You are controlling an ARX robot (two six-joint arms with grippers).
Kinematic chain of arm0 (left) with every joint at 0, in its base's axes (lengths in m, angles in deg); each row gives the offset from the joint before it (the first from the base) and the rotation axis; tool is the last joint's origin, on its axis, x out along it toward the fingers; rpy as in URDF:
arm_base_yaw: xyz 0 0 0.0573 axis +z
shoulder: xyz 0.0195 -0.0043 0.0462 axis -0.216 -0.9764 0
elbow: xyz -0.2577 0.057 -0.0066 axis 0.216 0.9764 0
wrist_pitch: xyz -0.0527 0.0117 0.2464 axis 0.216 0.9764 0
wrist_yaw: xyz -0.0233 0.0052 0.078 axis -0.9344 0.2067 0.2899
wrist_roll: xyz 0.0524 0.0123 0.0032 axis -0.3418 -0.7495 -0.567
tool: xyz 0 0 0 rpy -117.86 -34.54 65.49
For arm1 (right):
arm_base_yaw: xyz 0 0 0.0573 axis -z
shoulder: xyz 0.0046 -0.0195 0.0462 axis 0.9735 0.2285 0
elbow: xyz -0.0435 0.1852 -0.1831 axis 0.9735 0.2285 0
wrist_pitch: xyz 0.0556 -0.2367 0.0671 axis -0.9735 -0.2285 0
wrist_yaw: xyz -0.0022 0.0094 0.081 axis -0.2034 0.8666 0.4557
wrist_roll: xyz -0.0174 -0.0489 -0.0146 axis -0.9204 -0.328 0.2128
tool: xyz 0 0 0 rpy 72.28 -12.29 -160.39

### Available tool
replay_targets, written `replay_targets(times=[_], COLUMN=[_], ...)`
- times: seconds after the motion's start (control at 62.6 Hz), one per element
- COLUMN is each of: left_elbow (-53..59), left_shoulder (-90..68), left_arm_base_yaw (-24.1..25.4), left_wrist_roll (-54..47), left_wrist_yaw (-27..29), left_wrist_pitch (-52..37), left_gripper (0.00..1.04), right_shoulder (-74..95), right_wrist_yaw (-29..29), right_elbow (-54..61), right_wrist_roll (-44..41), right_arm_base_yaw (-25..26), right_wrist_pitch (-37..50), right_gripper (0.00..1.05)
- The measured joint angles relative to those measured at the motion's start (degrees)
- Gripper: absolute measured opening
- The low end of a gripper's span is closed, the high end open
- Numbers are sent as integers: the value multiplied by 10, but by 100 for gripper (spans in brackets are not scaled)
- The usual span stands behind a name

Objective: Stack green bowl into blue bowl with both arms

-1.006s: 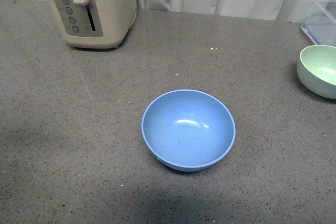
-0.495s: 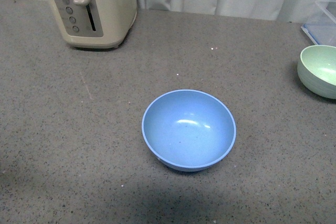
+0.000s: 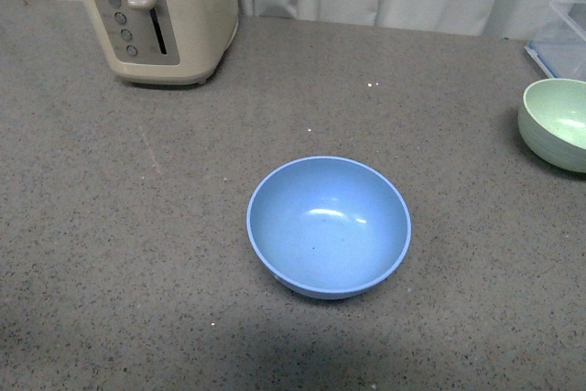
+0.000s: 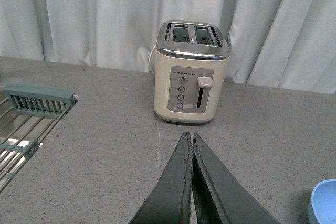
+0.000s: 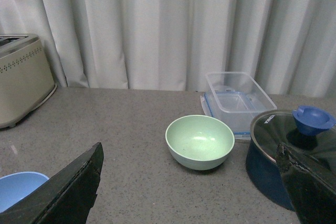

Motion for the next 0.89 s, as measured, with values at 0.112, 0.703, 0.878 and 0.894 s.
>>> replay_targets(times=[0.112,0.703,0.878,0.894], left_elbow=[0,0,0,0], left_shoulder=[33,155,221,235], left_arm_base_yaw=[0,0,0,0], left_wrist_roll=[0,0,0,0], left_wrist_yaw=[0,0,-1,0], left_wrist_pitch=[31,152,236,252], left_gripper=[4,4,4,4], right_shoulder=[0,0,0,0], right_wrist_yaw=[0,0,0,0], right_elbow=[0,0,0,0], right_wrist_roll=[0,0,0,0], right_arm_base_yaw=[0,0,0,0], right_wrist_pitch=[0,0,0,0], right_gripper=[96,96,96,96])
